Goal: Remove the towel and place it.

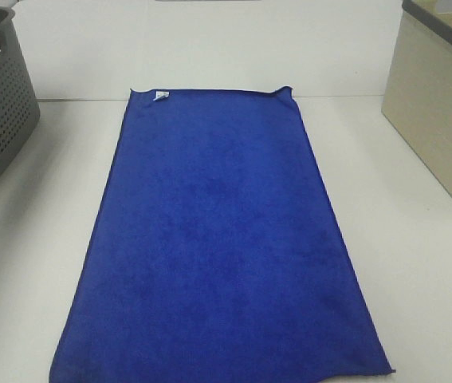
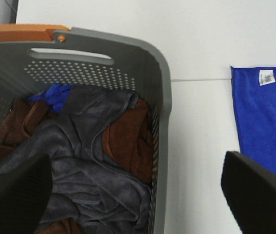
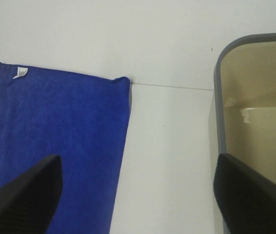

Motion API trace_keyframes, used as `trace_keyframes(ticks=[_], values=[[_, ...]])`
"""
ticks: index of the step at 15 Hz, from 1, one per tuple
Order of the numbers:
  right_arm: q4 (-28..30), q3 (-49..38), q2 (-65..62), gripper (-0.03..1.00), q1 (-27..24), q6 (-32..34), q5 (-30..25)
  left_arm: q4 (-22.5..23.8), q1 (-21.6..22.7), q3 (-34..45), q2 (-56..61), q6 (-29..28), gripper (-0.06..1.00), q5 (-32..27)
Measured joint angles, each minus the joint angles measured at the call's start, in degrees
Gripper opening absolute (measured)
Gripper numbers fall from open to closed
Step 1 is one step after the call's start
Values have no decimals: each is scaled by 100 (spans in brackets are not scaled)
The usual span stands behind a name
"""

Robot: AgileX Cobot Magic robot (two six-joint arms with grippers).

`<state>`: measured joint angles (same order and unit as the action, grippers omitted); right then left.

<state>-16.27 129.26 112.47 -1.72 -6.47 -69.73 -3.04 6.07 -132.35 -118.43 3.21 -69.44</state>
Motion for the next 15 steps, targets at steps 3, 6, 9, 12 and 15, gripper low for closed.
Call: trace_keyframes(ticks=[3,6,9,12,15], values=[[246,-1960,-1507,82,0,-46,6,-6,23,1707,1381,69,88,0],[458,-4188,-3541,82,0,-52,-6,304,23,3718,3392,92,88,0],[544,-6056,-5369,82,0,-52,-6,756,23,5569,5294,109,88,-11],[556,-7466,-6990,82,0,-52,-11,991,23,6858,6950,126,88,52],[584,-8474,-8331,82,0,-52,-17,1077,23,7884,8159,126,88,206]])
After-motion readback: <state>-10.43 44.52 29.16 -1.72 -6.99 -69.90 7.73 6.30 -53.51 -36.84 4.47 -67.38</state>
